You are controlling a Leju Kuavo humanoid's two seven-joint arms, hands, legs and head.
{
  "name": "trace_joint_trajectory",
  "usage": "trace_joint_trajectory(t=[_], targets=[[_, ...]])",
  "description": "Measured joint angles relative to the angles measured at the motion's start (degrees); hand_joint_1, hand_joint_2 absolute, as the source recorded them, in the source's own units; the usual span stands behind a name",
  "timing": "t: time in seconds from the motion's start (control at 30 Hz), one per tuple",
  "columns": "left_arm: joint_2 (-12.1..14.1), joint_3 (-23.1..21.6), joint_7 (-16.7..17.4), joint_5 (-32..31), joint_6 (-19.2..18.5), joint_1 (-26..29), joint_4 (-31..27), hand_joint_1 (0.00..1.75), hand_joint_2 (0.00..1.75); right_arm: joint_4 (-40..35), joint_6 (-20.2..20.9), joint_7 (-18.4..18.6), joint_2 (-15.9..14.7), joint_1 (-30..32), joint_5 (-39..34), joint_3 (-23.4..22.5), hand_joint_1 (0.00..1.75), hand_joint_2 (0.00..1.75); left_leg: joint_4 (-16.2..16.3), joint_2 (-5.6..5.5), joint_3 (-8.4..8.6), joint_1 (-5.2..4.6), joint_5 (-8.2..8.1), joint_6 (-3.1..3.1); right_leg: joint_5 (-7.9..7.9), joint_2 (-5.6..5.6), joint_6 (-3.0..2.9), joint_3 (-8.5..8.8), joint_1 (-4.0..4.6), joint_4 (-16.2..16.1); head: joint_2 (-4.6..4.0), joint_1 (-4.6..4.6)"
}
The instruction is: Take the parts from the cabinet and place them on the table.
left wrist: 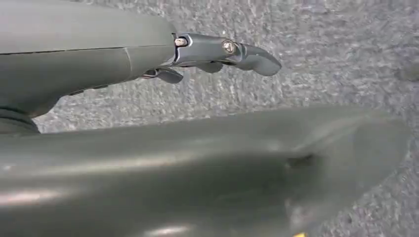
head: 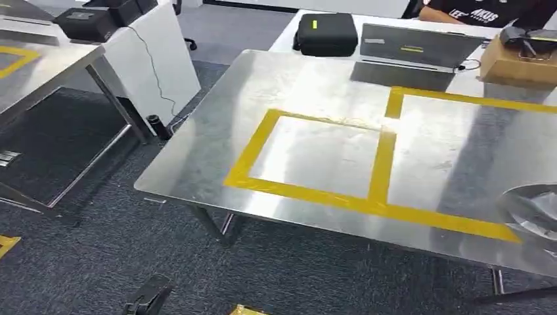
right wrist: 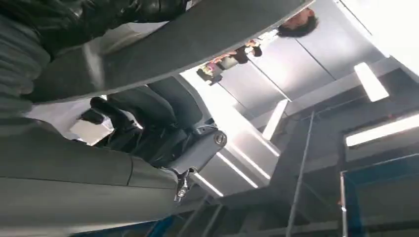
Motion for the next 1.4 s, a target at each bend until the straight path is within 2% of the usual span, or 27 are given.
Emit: trace_joint_trajectory(t=[0.03,0.1,0.13,0.17,0.2,0.23,0.27,0.3,0.33,0.43,0.47,0.5,0.53,0.6,0.63,0.67,0.7,0.77,0.8,0.83,0.87,0.9,0.93,1.1,1.2,1.3,1.4], targets=[[-0.02,0.00,0.00,0.00,0.00,-0.07,0.00,0.00,0.00,0.00,0.00,0.00,0.00,-0.10,-0.09,-0.02,1.75,1.75,0.01,-0.01,0.05,0.03,-0.05,0.06,-1.65,-0.01,0.20,-2.04,0.01,3.87,0.00,0.09],[-0.13,0.00,0.02,-0.02,-0.02,-0.02,0.00,0.00,0.00,0.02,0.00,0.00,0.02,0.20,-0.07,0.09,1.75,1.75,0.07,-0.01,0.14,0.01,-0.33,0.17,-4.41,-0.03,0.59,-7.30,-0.03,12.44,0.02,0.02],[-0.15,0.00,0.00,-0.02,0.00,0.02,0.00,0.00,0.00,0.07,0.00,0.00,0.04,0.17,-0.07,0.09,1.75,1.75,0.14,-0.02,0.21,0.01,-0.50,0.13,-3.96,-0.05,0.75,-8.80,-0.03,13.97,0.02,0.04],[-0.18,0.00,0.02,-0.02,0.00,0.07,0.00,0.00,0.00,0.07,0.00,0.00,0.04,0.15,-0.07,0.11,1.75,1.75,0.17,-0.02,0.46,0.02,-0.73,0.10,-2.15,-0.07,0.85,-8.82,-0.04,12.91,0.02,0.04],[-0.22,0.00,0.02,-0.02,0.00,0.07,0.00,0.00,0.00,0.07,0.00,0.00,0.04,0.15,-0.07,0.11,1.75,1.75,0.27,-0.04,0.82,0.07,-1.03,-0.07,0.71,-0.09,0.92,-7.55,-0.12,9.51,0.02,0.04],[-0.24,0.00,0.02,-0.02,0.00,0.06,0.00,0.00,0.00,0.07,0.00,0.00,0.04,0.16,0.02,0.11,1.75,1.75,0.42,-0.07,1.22,0.14,-1.42,-0.26,3.83,-0.18,0.92,-5.37,-0.17,4.52,0.00,0.06],[-0.24,0.00,0.02,-0.02,0.00,0.06,0.00,0.00,0.00,0.07,0.00,0.00,0.04,0.15,0.04,0.11,1.75,1.75,0.74,-0.11,1.56,0.20,-1.91,-0.61,6.20,-0.27,0.90,-3.01,-0.23,-0.87,0.00,0.09],[-0.15,0.00,0.00,-0.04,-0.02,0.06,0.00,0.00,0.00,0.18,0.00,0.02,0.13,0.01,0.02,0.22,1.75,1.75,0.90,-0.16,1.36,-0.19,-2.25,-1.03,4.61,-0.34,0.73,-2.27,0.01,-1.55,0.00,0.26],[-0.13,0.00,0.00,-0.09,-0.15,0.02,0.00,0.00,0.00,0.15,-0.02,0.00,0.04,-0.04,0.02,0.30,1.75,1.75,1.39,-0.16,1.21,-0.28,-2.44,-1.35,4.77,-0.04,-0.16,-1.68,0.06,-2.05,0.02,0.31],[-0.11,0.00,0.00,-0.09,-0.61,0.05,0.00,0.00,0.00,0.22,0.00,0.02,0.07,0.17,0.20,0.55,1.75,1.75,1.21,-0.13,1.48,-0.28,-2.58,-1.78,4.62,0.04,-1.14,-1.78,0.07,-2.09,0.00,-0.09],[0.04,0.00,0.00,-0.09,-0.63,0.01,0.00,0.00,0.00,0.22,0.00,0.02,0.07,0.18,0.24,0.52,1.75,1.75,1.58,-0.13,1.31,-0.15,-3.09,-2.19,4.68,-0.05,-1.46,-1.53,-0.20,-2.29,0.00,-0.07],[0.00,0.00,-0.02,-0.09,-0.63,0.00,0.00,0.00,0.00,0.22,0.00,0.00,0.07,0.15,0.24,0.55,1.75,1.75,3.64,-0.05,0.55,-0.11,-4.29,-2.65,4.44,-0.09,-1.87,-1.29,-0.21,-2.29,0.00,-0.33],[-0.09,0.00,-0.02,-0.09,-0.72,0.00,0.00,0.00,0.00,0.22,0.00,0.00,0.07,0.14,0.24,0.61,1.75,1.75,7.68,-0.05,-1.38,0.08,-6.34,-2.97,4.29,-0.15,-2.12,-1.14,-0.20,-2.29,0.00,-0.28],[-0.07,0.00,-0.02,-0.09,-0.55,0.09,0.00,0.00,0.00,0.22,-0.04,0.00,0.07,0.14,0.33,0.83,1.75,1.75,17.21,-0.04,-6.30,0.36,-9.92,-3.26,4.06,-0.19,-2.32,-0.85,-0.07,-2.27,0.00,-0.31],[-0.04,0.00,-0.02,-0.09,-0.39,0.17,0.00,0.00,0.00,0.22,-0.04,0.02,0.07,0.19,0.39,0.90,1.75,1.75,19.67,-0.04,-7.86,0.40,-10.16,-3.23,3.94,-0.17,-2.37,-0.68,-0.03,-2.27,0.00,-0.31],[-0.02,0.00,-0.02,-0.09,-0.35,0.22,0.00,0.00,0.00,0.24,-0.09,0.02,0.07,0.19,0.44,0.96,1.75,1.75,19.16,-0.04,-8.00,0.40,-8.77,-3.09,3.81,-0.13,-2.35,-0.39,0.01,-2.26,0.00,-0.31],[-0.02,0.00,-0.02,-0.07,-0.33,0.20,0.00,0.00,0.00,0.24,-0.15,0.02,0.07,0.16,0.46,0.98,1.75,1.75,16.39,-0.04,-7.06,0.38,-6.37,-2.82,3.63,-0.06,-2.34,-0.08,0.10,-2.26,0.00,-0.37],[0.02,0.04,-0.02,-0.02,0.13,0.16,0.00,0.00,0.00,0.22,-0.20,0.02,0.07,0.13,0.53,1.12,1.75,1.75,6.35,-0.08,-2.90,0.11,-0.33,-1.65,3.17,-0.01,-2.26,0.74,0.31,-2.30,0.00,-0.33],[0.18,0.04,-0.02,-0.02,0.33,0.11,0.00,0.00,0.00,0.26,-0.28,0.02,0.09,0.11,0.57,1.25,1.75,1.75,3.64,-0.08,-1.44,-0.12,-0.26,-0.86,3.03,-0.03,-2.11,0.89,0.23,-2.45,0.00,-0.24],[0.13,0.04,-0.04,-0.02,0.39,0.05,0.00,0.00,0.00,0.28,-0.46,0.02,0.09,0.04,0.55,1.35,1.75,1.75,2.48,-0.03,-1.10,-0.19,-0.28,-0.73,2.85,0.16,-1.67,0.81,0.56,-2.35,0.00,-0.24],[0.15,0.04,-0.04,-0.04,0.50,-0.08,0.00,0.00,0.00,0.31,-0.48,0.02,0.09,0.07,0.55,1.38,1.75,1.75,2.07,-0.01,-0.94,-0.23,-0.61,-0.89,2.96,0.11,-1.41,0.66,0.43,-2.44,0.00,-0.37],[0.09,0.04,-0.09,-0.07,0.63,-0.05,0.00,0.00,0.00,0.37,-0.48,0.11,0.09,0.13,0.52,1.42,1.75,1.75,1.71,-0.08,-0.95,-0.05,-0.55,-2.48,2.66,0.10,-1.64,0.65,0.45,-2.26,0.02,-0.24],[0.04,0.04,-0.17,-0.09,0.61,0.03,0.00,0.00,0.00,0.42,-0.44,0.26,0.02,0.01,0.46,1.36,1.75,1.75,1.71,-0.12,-0.91,-0.10,-0.54,-2.58,2.66,-0.05,-1.52,0.72,0.37,-2.30,0.02,-0.27],[0.17,0.04,-0.92,-0.39,0.31,0.00,0.00,0.00,0.00,0.90,-0.04,0.72,-0.20,-0.67,-0.24,1.42,1.75,1.75,1.77,-0.23,-0.91,-0.15,-0.70,-2.23,2.87,-0.04,-1.17,1.11,0.34,-2.97,0.00,-0.26],[0.20,0.02,-1.05,-0.70,0.20,-0.02,0.00,0.00,0.00,1.71,1.20,2.32,-0.98,-1.90,-1.07,1.71,1.75,1.75,1.78,-0.20,-0.92,-0.17,-0.74,-1.99,3.02,0.02,-0.89,1.17,0.32,-3.22,0.00,-0.24],[0.31,0.02,-1.03,-1.31,0.04,-0.12,0.00,0.00,0.00,4.09,3.37,4.38,-2.34,-4.59,-2.80,2.17,1.75,1.75,1.80,-0.18,-0.93,-0.21,-0.70,-1.84,3.10,0.05,-0.77,1.17,0.29,-3.29,0.02,-0.26],[0.48,0.00,-0.81,-1.99,-0.13,-0.48,0.00,0.00,0.00,9.71,6.22,7.29,-5.35,-8.55,-4.50,2.43,1.75,1.75,1.82,-0.18,-0.93,-0.25,-0.60,-1.69,3.19,-0.01,-0.62,1.17,0.26,-3.31,0.00,-0.26]])
